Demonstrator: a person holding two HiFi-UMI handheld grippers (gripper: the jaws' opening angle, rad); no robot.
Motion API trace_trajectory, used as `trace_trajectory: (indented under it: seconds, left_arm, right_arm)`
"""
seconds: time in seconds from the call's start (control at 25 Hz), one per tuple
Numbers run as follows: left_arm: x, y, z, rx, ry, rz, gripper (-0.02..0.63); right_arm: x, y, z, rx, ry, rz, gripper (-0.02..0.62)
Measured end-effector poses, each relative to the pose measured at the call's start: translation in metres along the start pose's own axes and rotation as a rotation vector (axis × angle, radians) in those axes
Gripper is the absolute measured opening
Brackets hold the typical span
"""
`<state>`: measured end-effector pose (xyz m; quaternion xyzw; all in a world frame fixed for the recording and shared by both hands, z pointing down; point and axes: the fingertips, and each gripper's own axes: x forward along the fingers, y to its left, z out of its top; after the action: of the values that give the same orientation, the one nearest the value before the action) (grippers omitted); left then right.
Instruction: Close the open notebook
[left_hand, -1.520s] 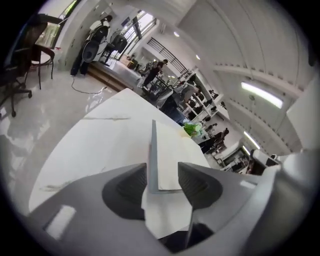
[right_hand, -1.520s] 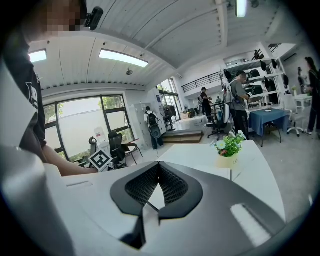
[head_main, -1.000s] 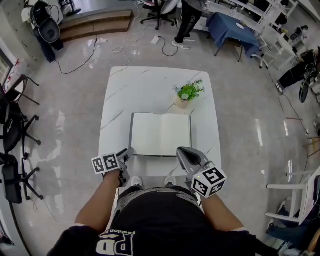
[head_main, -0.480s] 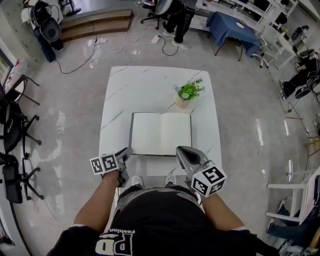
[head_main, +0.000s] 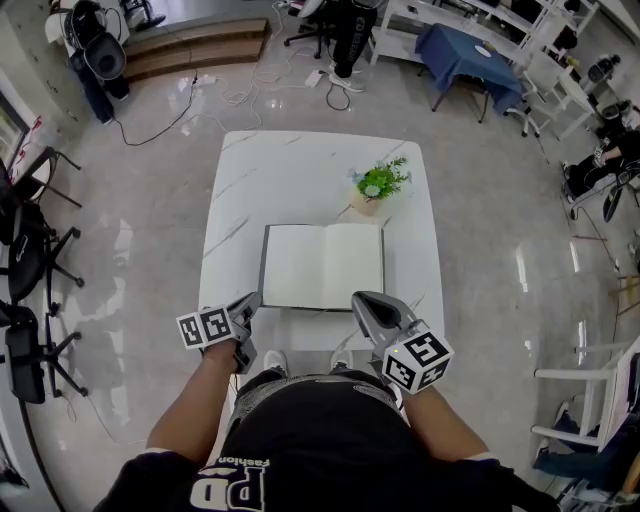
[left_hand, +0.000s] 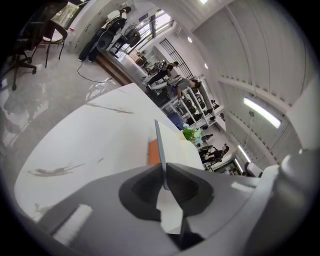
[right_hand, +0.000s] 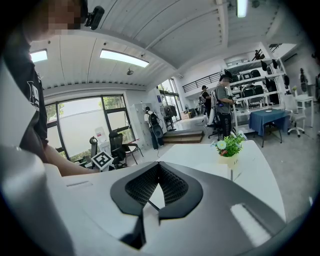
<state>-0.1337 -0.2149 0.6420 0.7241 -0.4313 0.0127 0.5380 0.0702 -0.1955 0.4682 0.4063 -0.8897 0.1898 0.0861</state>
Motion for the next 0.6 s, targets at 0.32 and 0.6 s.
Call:
trace_trajectory:
  seconds: [0.32, 0.6]
  left_arm:
    - [-0.0028, -0.0033, 0.0033, -0.013, -0.019, -0.027, 0.072]
    - [0.0021, 0.0026, 0.0012, -0.111, -0.028, -0.057, 0.075]
  right_arm:
    - [-0.0013, 0.0018, -0.0011, 0.001, -0.002, -0.001, 0.0]
    - [-0.002, -0.0018, -0.0031, 0.005, -0.005, -0.008, 0.0]
